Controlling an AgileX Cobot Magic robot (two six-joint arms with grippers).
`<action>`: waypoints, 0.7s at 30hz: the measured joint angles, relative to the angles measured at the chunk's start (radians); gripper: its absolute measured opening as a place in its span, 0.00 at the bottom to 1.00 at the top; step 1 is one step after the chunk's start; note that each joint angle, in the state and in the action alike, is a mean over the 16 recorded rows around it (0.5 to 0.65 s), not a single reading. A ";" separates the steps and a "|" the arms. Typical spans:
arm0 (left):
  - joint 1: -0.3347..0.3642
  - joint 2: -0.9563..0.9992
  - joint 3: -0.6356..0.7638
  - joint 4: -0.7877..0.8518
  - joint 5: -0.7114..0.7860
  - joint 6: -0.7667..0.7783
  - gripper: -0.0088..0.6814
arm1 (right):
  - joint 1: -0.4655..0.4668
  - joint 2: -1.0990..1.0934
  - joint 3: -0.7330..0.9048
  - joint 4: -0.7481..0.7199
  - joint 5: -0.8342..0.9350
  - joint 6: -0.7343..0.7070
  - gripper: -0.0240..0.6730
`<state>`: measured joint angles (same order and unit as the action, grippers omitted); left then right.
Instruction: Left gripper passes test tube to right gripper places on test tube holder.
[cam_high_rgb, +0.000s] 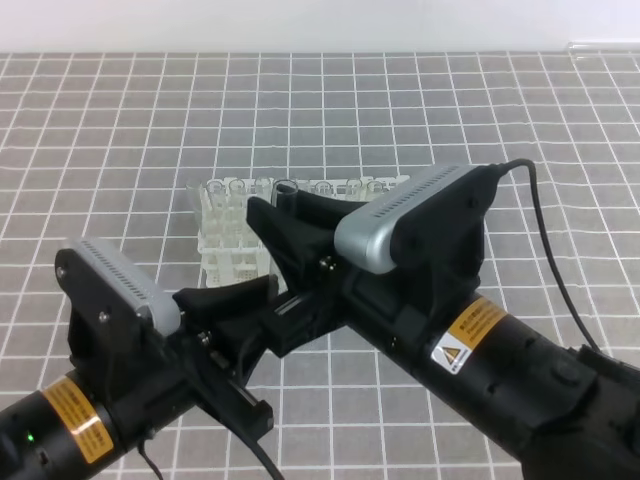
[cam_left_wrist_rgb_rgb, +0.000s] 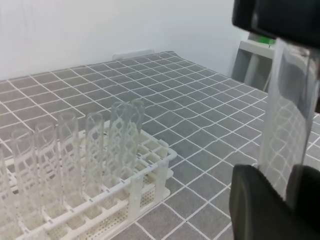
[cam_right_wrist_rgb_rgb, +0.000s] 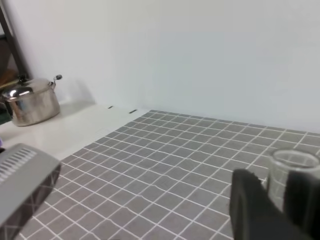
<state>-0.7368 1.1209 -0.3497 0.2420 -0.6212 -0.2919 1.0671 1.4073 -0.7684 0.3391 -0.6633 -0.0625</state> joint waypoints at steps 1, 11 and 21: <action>0.000 0.000 0.000 0.000 0.002 0.000 0.07 | 0.000 0.000 0.000 0.000 0.003 0.000 0.24; 0.000 -0.001 0.001 0.000 0.014 0.001 0.07 | -0.002 -0.004 0.000 0.003 0.030 -0.005 0.18; 0.000 0.000 0.001 -0.002 0.029 -0.031 0.37 | -0.001 -0.021 0.000 0.003 0.073 -0.008 0.18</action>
<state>-0.7368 1.1204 -0.3488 0.2402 -0.5921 -0.3230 1.0664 1.3865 -0.7684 0.3416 -0.5901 -0.0703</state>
